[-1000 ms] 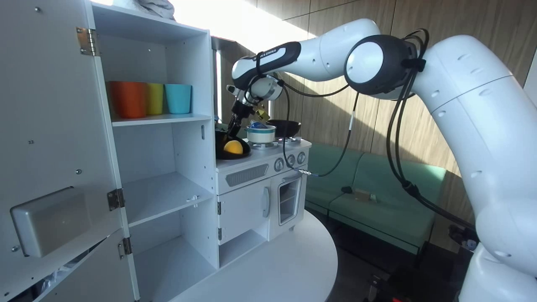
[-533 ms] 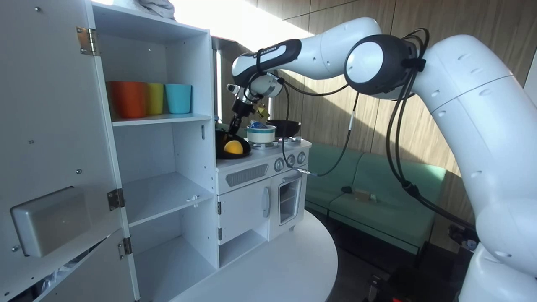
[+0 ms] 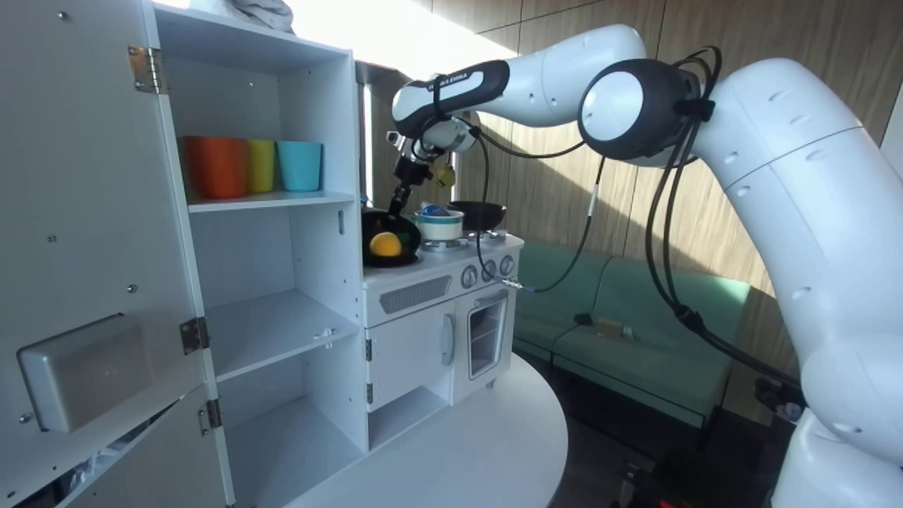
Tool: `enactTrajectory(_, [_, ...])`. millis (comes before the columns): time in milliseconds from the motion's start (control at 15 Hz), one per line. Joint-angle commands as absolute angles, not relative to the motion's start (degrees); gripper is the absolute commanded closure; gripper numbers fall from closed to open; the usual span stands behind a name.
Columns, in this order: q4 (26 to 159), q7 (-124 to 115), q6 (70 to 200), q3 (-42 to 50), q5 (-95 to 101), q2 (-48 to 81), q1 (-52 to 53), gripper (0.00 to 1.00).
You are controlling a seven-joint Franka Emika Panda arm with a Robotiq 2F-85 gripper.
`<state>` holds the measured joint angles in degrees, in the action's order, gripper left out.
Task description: Pour the contents in the bowl on the left into the bowl on the right.
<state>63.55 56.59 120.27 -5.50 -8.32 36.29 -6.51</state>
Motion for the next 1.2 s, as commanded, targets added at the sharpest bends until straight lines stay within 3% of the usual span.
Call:
enactTrajectory(0, [59.5, 51.6, 117.5, -4.2, -7.1, 36.9, -5.7, 0.87])
enactTrajectory(600, [56.3, 43.6, 109.4, -3.7, -8.2, 38.3, -6.3, 0.85])
enactTrajectory(733, [56.4, 43.5, 109.5, -4.0, -8.5, 38.7, -6.5, 0.60])
enactTrajectory(800, [56.5, 43.9, 109.9, -4.3, -8.9, 38.9, -6.5, 0.57])
enactTrajectory(1133, [56.4, 44.6, 111.2, -4.8, -9.1, 39.9, -6.6, 0.19])
